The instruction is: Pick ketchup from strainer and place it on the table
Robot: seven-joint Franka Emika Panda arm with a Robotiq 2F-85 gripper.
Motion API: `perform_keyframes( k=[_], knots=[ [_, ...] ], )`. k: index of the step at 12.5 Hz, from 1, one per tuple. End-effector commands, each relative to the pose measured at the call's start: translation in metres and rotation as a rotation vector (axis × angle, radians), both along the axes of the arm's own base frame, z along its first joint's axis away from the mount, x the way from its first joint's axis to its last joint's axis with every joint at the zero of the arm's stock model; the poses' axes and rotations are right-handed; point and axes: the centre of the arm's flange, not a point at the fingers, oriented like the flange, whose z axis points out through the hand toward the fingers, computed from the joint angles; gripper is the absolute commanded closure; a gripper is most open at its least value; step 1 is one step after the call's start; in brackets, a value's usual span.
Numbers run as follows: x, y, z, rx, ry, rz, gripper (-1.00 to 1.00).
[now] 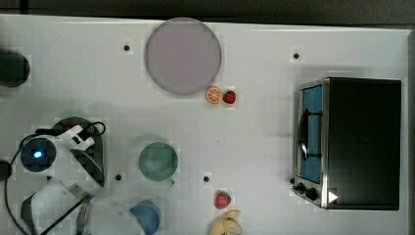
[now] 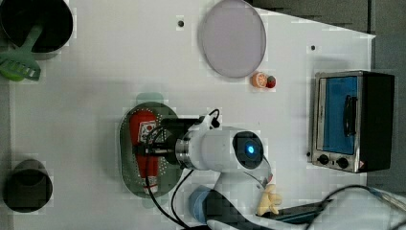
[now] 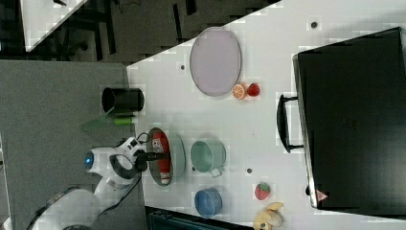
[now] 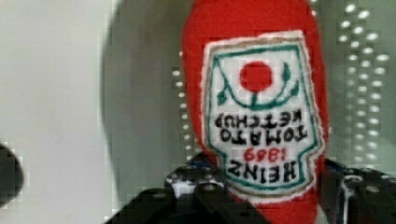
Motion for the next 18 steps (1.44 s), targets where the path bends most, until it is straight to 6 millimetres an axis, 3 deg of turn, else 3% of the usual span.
perform_keyframes(
  k=[1,5,9,14,18],
  knots=[
    [0.032,-0.002,0.107,0.023,-0.112,-0.117,-0.12],
    [0.057,-0.061,0.185,-0.06,-0.09,-0.277,-0.12],
    [0.09,-0.15,0.222,-0.135,-0.101,-0.419,-0.12],
    [0.122,-0.279,0.214,-0.192,-0.044,-0.613,-0.12],
    [0.122,-0.37,0.179,-0.226,0.029,-0.747,-0.12]
  ],
)
